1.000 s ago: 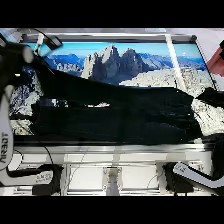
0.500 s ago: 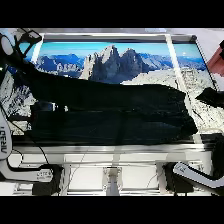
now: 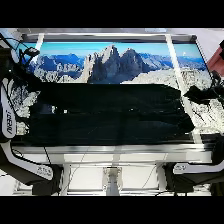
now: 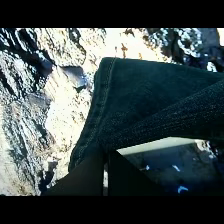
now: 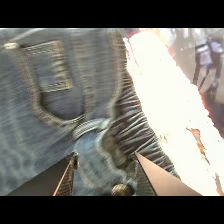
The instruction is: Fold the clothes and pants, and hang the long-sleeved shirts on hangers.
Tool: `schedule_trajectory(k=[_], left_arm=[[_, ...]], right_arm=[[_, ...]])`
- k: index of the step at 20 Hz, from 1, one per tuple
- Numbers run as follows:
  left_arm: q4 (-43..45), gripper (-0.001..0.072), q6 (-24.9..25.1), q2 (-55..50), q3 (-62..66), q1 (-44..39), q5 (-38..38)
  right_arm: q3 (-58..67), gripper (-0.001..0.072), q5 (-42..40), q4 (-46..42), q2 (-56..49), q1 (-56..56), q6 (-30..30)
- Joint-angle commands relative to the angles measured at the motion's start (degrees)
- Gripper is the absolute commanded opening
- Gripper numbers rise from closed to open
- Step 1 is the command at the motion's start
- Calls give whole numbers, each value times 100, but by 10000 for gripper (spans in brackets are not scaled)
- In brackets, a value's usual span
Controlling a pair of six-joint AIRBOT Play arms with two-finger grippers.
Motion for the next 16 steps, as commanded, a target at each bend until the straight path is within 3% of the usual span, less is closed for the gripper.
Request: schedule_trajectory(k=[1, 4, 6, 9, 12, 16], left_arm=[[-4, 26, -81, -308, 7, 186, 382], [-7, 41, -212, -509, 13, 186, 970], [11, 315, -284, -605, 17, 175, 1316], [542, 320, -839, -612, 33, 188, 1762], [1263, 321, -1569, -605, 227, 269, 1674], [1421, 351, -1792, -452, 527, 492, 1200]], right_arm=[[90, 406, -496, 2, -415, 146, 181], [214, 406, -476, -26, -415, 173, 181], [262, 407, -354, -24, -409, 173, 186], [262, 407, -55, 0, -404, 173, 236], [262, 407, 286, 39, -400, 173, 343], [262, 406, 444, 118, -175, 173, 317]])
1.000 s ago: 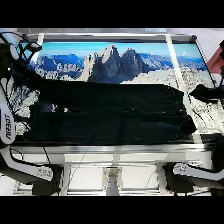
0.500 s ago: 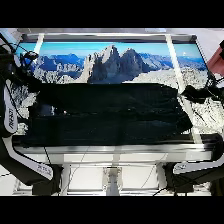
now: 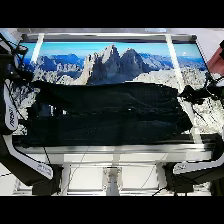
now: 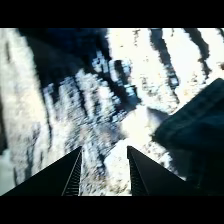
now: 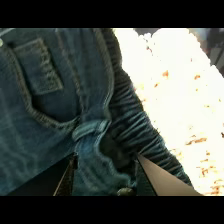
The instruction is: Fold the clothes and pants, and hang the long-sleeved shirts on hangers.
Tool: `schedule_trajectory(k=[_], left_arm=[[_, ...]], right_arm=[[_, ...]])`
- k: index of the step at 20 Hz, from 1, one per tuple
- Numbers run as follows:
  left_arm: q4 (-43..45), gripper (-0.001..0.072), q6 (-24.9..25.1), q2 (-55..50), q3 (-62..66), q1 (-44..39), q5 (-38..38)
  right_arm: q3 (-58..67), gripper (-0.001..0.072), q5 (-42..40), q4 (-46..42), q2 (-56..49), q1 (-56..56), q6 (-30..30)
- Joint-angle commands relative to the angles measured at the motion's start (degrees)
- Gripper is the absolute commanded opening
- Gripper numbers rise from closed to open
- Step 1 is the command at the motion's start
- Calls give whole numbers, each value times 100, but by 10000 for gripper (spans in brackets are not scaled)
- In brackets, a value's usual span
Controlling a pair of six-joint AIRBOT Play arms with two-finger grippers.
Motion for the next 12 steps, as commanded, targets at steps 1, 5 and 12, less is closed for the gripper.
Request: schedule_trajectory(k=[1, 5, 12], left_arm=[[46, 349, -323, 223, 155, 245, -199], [-2214, 344, 839, 422, 146, 848, -935], [-3845, 343, 1419, -385, 101, 1185, -2229]], right_arm=[[7, 405, 157, 11, 267, 4, 7], [4, 403, 236, -219, 713, 4, 13], [4, 403, 800, -85, 828, 7, 74]])
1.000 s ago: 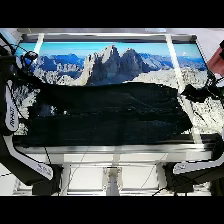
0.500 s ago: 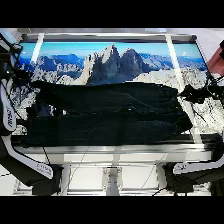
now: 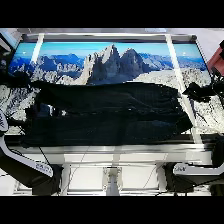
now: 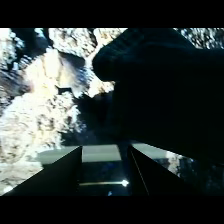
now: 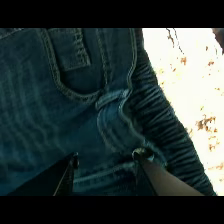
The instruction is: Fold the clothes and pants, and hang the long-sleeved shirts on hangers.
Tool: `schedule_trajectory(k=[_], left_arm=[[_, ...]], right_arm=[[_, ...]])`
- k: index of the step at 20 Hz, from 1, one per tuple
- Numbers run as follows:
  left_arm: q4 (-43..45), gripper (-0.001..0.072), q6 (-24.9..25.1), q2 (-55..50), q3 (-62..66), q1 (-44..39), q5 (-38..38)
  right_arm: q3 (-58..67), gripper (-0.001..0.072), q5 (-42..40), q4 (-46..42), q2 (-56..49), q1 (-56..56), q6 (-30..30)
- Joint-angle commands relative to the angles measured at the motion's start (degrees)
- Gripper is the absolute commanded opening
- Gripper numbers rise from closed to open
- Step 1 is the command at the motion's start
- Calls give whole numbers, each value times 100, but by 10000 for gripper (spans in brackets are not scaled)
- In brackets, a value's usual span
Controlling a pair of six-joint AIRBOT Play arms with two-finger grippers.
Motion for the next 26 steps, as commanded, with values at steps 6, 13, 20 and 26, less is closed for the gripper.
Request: schedule_trajectory(k=[6, 13, 20, 26], left_arm=[[-658, 343, 192, -726, -31, 201, -573], [-682, 343, 219, -1012, -37, 407, -498], [-743, 337, 350, -1054, -37, 487, -358], [-1281, 336, 476, -1088, -39, 660, -227]], right_arm=[[0, 403, 256, 52, 177, 216, 79], [0, 403, 103, -13, 175, 455, 273], [0, 402, 157, -13, 175, 455, 302], [0, 402, 153, -13, 175, 455, 337]])
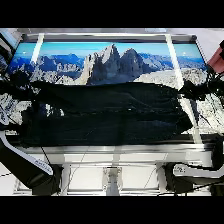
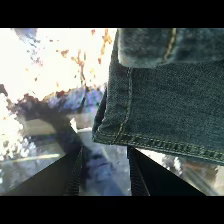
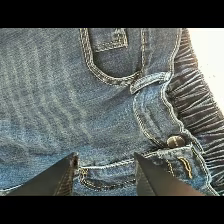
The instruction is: Fold the clothes and pants, and hang the long-sleeved shirts on hangers.
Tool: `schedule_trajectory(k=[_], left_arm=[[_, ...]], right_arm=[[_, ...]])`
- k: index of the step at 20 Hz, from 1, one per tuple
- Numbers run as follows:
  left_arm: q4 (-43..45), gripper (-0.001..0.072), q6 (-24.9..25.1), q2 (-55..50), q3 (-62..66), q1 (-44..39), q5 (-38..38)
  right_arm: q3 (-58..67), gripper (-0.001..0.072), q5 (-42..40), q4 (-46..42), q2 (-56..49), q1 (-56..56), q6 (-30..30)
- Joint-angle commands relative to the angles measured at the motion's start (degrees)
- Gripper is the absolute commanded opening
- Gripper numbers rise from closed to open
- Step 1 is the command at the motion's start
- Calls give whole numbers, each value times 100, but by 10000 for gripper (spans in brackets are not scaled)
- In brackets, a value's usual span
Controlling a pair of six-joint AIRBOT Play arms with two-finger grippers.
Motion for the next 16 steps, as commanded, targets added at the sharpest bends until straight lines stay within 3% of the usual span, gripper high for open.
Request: schedule_trajectory(k=[1, 5, 16], left_arm=[[-433, 335, 72, -37, -2, 109, 57], [-625, 294, 90, -63, -2, 186, 55], [-621, 288, 90, -116, -2, 186, 57]], right_arm=[[0, 402, 7, 2, 2, 7, 35], [0, 402, 7, 4, 2, 7, 70], [0, 402, 0, 2, 2, 7, 111]])
